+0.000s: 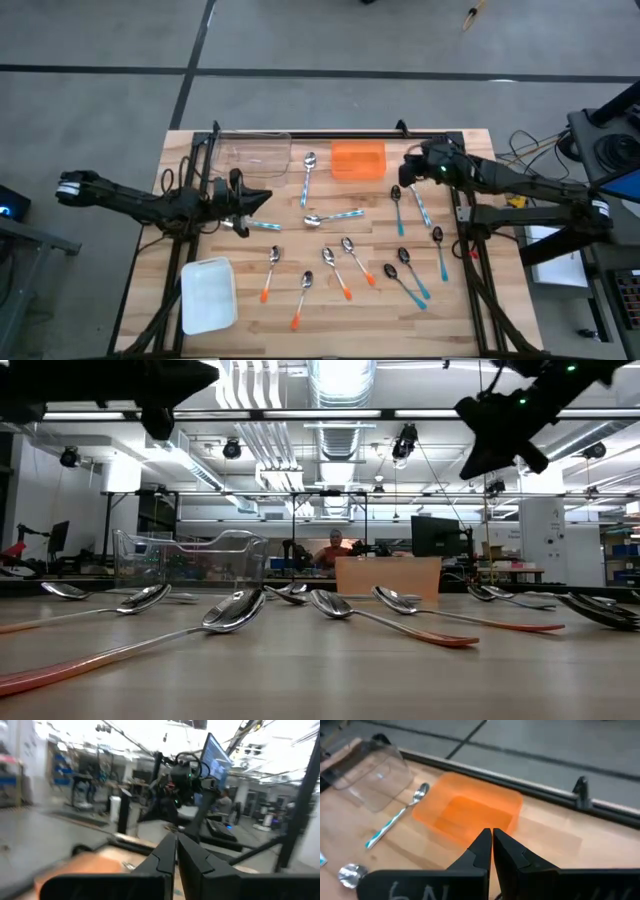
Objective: Sort silverware by color (type)
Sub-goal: Put the blue spoon into the transparent bin
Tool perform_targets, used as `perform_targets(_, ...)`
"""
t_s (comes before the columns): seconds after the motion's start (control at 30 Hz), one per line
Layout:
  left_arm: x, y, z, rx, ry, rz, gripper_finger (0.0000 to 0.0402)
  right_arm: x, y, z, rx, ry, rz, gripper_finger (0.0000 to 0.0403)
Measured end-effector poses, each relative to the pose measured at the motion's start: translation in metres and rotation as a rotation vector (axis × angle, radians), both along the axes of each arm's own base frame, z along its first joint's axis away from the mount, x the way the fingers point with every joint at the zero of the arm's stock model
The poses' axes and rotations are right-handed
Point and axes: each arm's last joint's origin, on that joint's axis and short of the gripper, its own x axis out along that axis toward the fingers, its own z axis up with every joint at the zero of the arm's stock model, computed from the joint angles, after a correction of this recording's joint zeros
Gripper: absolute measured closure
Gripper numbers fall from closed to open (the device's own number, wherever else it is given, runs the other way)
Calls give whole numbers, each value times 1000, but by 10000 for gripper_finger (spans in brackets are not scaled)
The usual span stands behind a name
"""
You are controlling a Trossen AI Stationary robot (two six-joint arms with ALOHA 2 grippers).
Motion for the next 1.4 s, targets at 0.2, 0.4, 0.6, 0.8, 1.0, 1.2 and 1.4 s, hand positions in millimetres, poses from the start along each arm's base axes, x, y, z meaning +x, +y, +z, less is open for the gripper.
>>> perform_targets(0.2,19,-2,25,250,106,63,402,15,-16,-1,101,47,26,394)
perform_targets(0.4,38,15,54,425,507,168,402,23,-20,-9,304,85,25,394)
perform_targets(0.6,39,47,66,458,775,222,402,23,-12,-32,658,181,-22,394)
perform_targets(0.8,34,71,62,487,692,36,402,18,-3,-54,848,405,-139,394)
perform_targets(1.0,23,86,51,452,616,33,402,28,0,-66,860,460,-125,394)
perform_targets(1.2,20,86,37,407,601,36,402,35,-3,-74,817,521,-21,394)
perform_targets(1.4,21,86,40,422,557,50,402,42,-6,-83,820,539,-17,394)
